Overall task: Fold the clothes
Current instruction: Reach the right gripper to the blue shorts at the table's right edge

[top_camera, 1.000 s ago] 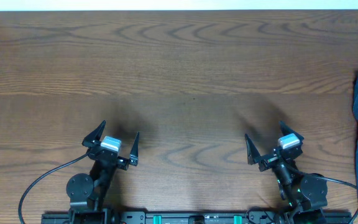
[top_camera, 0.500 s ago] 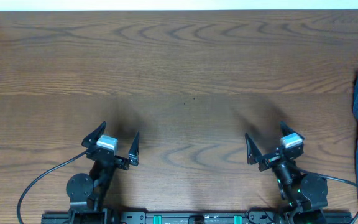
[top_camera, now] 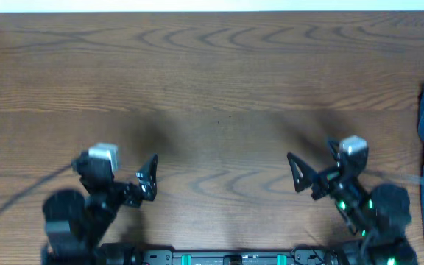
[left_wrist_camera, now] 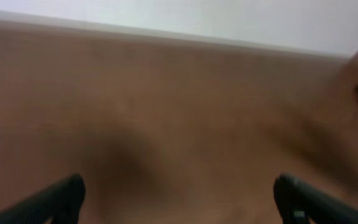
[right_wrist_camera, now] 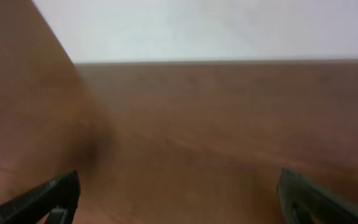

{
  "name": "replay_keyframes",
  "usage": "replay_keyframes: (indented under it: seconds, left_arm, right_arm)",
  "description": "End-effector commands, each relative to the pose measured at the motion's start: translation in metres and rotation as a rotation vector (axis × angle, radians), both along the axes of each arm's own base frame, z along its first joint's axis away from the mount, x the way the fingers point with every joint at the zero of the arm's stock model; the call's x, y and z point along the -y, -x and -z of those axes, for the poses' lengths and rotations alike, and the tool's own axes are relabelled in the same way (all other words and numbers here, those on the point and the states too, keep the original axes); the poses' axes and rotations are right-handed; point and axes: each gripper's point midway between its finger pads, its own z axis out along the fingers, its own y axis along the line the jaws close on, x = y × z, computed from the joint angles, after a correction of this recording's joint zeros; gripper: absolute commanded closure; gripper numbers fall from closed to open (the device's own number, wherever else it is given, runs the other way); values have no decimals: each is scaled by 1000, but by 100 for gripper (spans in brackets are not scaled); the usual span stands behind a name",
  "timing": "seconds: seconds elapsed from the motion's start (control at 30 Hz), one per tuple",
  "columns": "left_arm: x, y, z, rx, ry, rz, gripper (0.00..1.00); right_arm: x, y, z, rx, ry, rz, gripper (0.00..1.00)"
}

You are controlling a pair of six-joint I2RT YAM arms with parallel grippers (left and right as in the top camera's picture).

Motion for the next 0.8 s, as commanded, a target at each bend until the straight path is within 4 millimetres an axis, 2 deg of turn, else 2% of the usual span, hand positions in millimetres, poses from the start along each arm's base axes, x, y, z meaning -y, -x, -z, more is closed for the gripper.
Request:
replay_keyframes:
  seconds: [0.0,0.17,0.3,0.4,0.47,0.6,0.77]
  left_arm:
    - [0,-15,-20,-165,13,-3,2]
    - [0,-28,-26,-382,4,6,2]
    - [6,-38,-23,-465,28,34,2]
    - [12,-39,-19,-495,57,67,2]
    - [13,-39,-17,-510,62,71,2]
    - [13,-38,-15,-517,61,70,2]
    - [13,-35,-13,-534,63,70,2]
  right_arm:
    - [-2,-23,-5,-147,24,13,1]
    - [1,-56,3,-378,154,-10,1]
    - [2,-80,14,-508,225,-58,1]
    - [20,-101,21,-593,219,21,1]
    - [51,-120,22,-656,177,170,1]
    - [127,-158,16,-690,93,405,1]
    - [220,-185,14,-676,23,614,1]
